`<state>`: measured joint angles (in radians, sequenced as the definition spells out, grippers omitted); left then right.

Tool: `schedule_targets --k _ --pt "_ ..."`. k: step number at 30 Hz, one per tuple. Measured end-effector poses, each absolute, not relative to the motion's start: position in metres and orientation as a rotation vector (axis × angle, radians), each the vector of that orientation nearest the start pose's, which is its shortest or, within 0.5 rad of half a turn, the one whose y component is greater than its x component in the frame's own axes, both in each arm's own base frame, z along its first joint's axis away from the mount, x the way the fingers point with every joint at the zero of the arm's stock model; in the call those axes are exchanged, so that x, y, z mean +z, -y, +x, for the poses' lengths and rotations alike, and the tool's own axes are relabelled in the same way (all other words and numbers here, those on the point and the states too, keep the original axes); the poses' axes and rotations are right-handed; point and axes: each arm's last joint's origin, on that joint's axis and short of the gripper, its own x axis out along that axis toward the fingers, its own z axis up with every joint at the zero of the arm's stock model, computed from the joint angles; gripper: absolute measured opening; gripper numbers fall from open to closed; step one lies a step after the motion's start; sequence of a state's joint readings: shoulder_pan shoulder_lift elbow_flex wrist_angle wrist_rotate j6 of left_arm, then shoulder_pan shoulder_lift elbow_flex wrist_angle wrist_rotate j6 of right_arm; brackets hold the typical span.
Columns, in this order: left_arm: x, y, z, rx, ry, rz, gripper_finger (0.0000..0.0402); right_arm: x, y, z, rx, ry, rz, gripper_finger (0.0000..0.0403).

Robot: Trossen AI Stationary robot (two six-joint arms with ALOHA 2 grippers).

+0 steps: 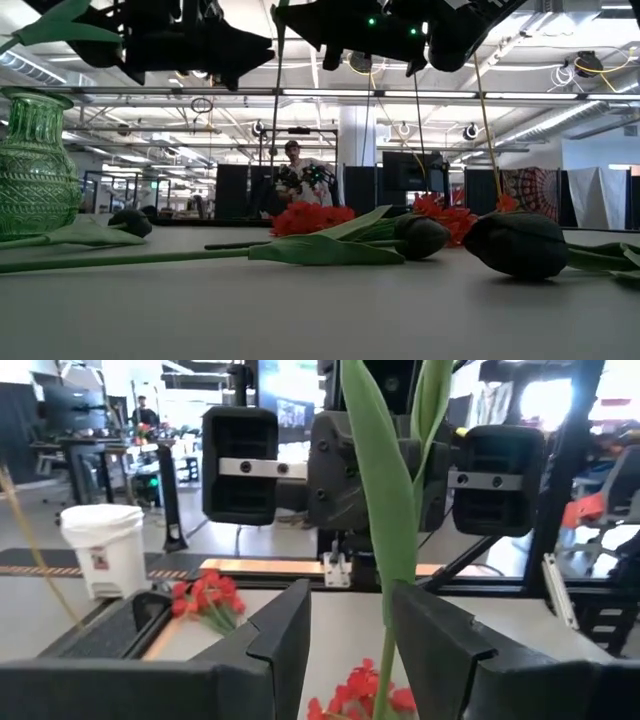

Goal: Sort flowers into vase by color
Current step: Put the right light orange flower into the bottom green vase

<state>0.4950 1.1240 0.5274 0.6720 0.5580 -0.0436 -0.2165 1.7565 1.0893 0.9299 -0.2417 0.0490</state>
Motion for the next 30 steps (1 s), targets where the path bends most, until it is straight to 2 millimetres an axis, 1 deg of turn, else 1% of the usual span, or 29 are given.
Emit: schedule_targets --k 7,20,30 --pt "0.256 -0.096 0.22 -0.118 0.058 -0.011 0.0145 0.283 0.077 0.383 0.031 0.255 -0.011 0.0" --pt "0.263 -0.085 0.223 -0.165 0.133 0.028 0.0145 0.283 0.077 0.383 0.034 0.254 0.008 0.0" --pt "0.262 -0.085 0.223 -0.164 0.123 0.015 0.0145 0.283 0.067 0.385 0.056 0.247 0.013 0.0"
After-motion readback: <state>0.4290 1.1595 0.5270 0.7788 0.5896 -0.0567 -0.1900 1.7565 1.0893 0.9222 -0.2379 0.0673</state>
